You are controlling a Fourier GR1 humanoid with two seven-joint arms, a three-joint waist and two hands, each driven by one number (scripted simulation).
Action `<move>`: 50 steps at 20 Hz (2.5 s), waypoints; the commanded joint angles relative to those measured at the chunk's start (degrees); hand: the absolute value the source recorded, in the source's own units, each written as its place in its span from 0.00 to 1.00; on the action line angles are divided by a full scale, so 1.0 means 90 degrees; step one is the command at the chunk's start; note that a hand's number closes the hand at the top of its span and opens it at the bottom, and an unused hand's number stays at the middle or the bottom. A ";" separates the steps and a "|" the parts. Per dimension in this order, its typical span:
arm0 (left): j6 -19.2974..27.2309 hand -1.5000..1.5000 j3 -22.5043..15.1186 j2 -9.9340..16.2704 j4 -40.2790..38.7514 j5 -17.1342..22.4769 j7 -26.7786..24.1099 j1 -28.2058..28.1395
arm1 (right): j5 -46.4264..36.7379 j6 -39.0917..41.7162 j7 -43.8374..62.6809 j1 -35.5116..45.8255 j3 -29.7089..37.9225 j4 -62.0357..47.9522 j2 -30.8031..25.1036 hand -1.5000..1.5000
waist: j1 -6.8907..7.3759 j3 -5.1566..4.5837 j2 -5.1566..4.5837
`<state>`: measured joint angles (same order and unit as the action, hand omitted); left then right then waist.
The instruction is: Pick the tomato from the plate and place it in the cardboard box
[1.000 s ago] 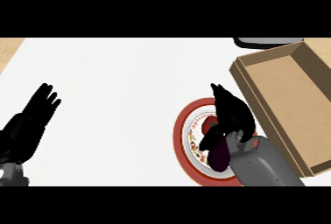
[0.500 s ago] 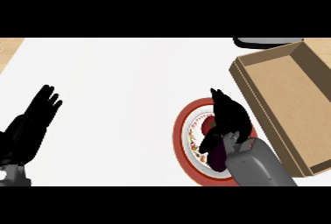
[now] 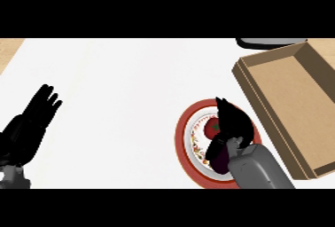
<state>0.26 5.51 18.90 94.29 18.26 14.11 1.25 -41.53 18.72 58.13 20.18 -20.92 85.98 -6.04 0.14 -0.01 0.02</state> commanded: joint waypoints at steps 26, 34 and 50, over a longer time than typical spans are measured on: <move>-0.0330 0.50 0.0354 -0.0584 0.0073 -0.0523 0.0300 0.0253 | -0.1285 -0.0384 -0.1753 0.1317 0.1107 -0.2342 0.0456 1.00 | 0.0039 0.0002 -0.0014; -0.0544 0.50 0.0421 -0.0561 -0.0047 -0.0579 0.0131 0.0210 | -0.1825 -0.0846 -0.1780 0.2539 0.1334 -0.3334 0.0419 1.00 | 0.0050 0.0001 -0.0016; -0.0664 0.50 0.0631 -0.0543 -0.0067 -0.0443 0.0112 0.0075 | -0.3070 0.0138 0.0311 0.3695 0.1060 0.0155 0.0205 1.00 | -0.0058 -0.0003 0.0030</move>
<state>-4.74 10.78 14.01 94.72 13.79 16.30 1.64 -66.19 17.64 54.68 50.89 -12.50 82.67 -3.31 -0.30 -0.03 0.39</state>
